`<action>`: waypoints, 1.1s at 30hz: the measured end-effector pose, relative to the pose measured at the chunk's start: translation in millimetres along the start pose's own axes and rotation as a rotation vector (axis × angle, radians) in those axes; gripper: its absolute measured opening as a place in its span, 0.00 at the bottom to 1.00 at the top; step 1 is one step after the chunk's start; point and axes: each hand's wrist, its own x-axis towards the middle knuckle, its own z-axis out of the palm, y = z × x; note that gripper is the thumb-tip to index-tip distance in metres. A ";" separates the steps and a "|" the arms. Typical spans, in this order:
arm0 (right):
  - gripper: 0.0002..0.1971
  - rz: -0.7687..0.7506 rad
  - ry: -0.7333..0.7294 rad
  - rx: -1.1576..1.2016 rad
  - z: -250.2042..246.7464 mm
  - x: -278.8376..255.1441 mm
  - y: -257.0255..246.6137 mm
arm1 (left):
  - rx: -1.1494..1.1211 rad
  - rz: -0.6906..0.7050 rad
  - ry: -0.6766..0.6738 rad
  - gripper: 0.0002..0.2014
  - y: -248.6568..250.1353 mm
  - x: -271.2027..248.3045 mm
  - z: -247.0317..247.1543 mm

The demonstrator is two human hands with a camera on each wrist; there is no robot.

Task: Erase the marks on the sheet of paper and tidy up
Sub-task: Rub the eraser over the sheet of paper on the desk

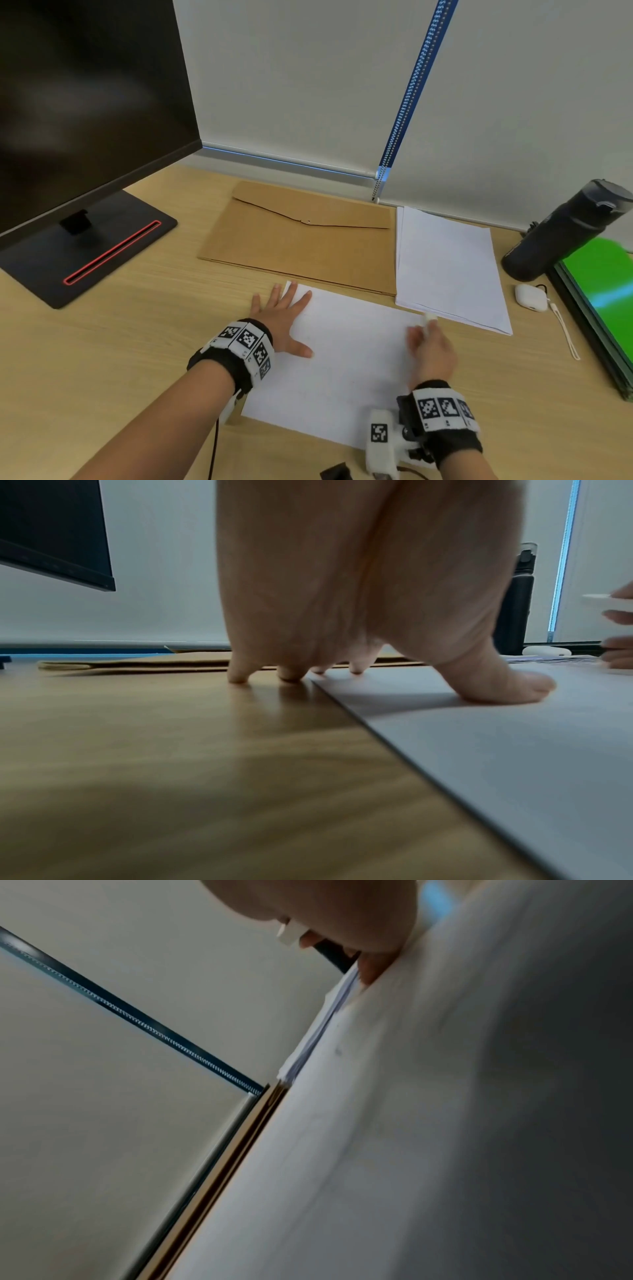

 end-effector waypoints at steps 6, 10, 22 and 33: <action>0.13 -0.193 -0.054 -0.019 -12.2 0.5 -18.9 | 0.006 -0.002 0.006 0.57 0.7 0.9 0.7; 0.10 -0.135 -0.578 -0.518 8.3 -19.1 -12.5 | 0.009 -0.002 0.009 0.57 0.5 0.6 1.0; 0.16 -0.489 -0.749 -1.239 25.9 -31.5 -7.9 | 0.109 -0.030 -0.027 0.63 17.7 -1.0 -6.6; 0.15 -0.517 -0.769 -1.321 34.4 -26.8 -6.6 | 0.078 0.116 -0.002 0.64 28.3 3.9 1.9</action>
